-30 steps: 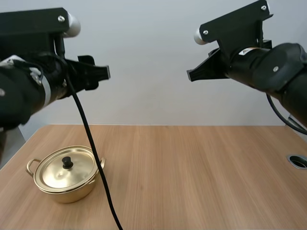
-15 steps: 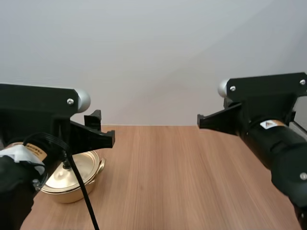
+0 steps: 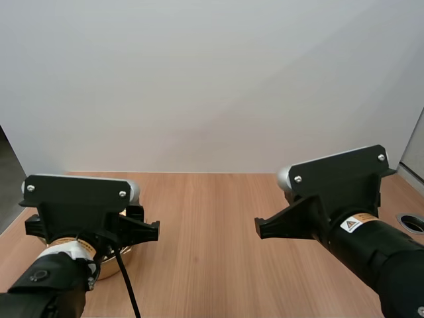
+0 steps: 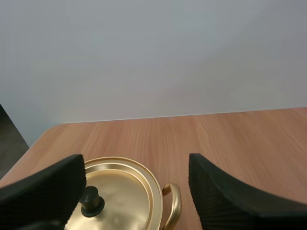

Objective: Open the pot, put the car inside, and close it

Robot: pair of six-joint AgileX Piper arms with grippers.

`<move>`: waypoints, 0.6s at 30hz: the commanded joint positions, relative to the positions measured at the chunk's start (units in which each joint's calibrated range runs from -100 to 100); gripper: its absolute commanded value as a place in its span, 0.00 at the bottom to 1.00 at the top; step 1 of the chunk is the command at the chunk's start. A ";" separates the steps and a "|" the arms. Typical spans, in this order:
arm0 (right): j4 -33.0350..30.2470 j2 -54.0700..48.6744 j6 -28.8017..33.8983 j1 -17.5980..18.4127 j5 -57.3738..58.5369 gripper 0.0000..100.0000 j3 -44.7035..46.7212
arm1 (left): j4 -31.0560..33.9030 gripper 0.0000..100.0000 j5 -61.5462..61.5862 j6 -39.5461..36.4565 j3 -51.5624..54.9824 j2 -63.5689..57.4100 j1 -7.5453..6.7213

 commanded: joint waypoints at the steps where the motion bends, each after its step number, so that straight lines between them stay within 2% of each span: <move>1: -3.15 -0.04 0.47 0.52 -10.48 0.00 4.55 | -1.07 1.00 0.70 -0.20 0.93 -1.89 0.48; 7: -6.68 -0.74 0.47 0.91 -11.82 0.00 9.89 | -1.07 1.00 2.77 -0.20 0.93 -6.70 0.64; 10: -6.68 -2.34 3.03 0.91 -11.80 0.00 11.06 | -0.88 1.00 1.30 -0.10 0.93 -6.83 0.49; 13: -6.68 -4.06 5.31 0.91 -12.24 0.00 11.17 | 2.77 1.00 -5.12 1.95 0.93 -7.39 0.49; 15: -6.68 -4.86 5.49 0.91 -12.24 0.00 11.17 | 1.98 1.00 -12.11 1.25 0.93 -7.39 0.49; 18: -6.68 -5.59 6.03 0.91 -11.74 0.00 11.17 | 0.31 1.00 -16.12 -1.35 0.93 -7.39 0.49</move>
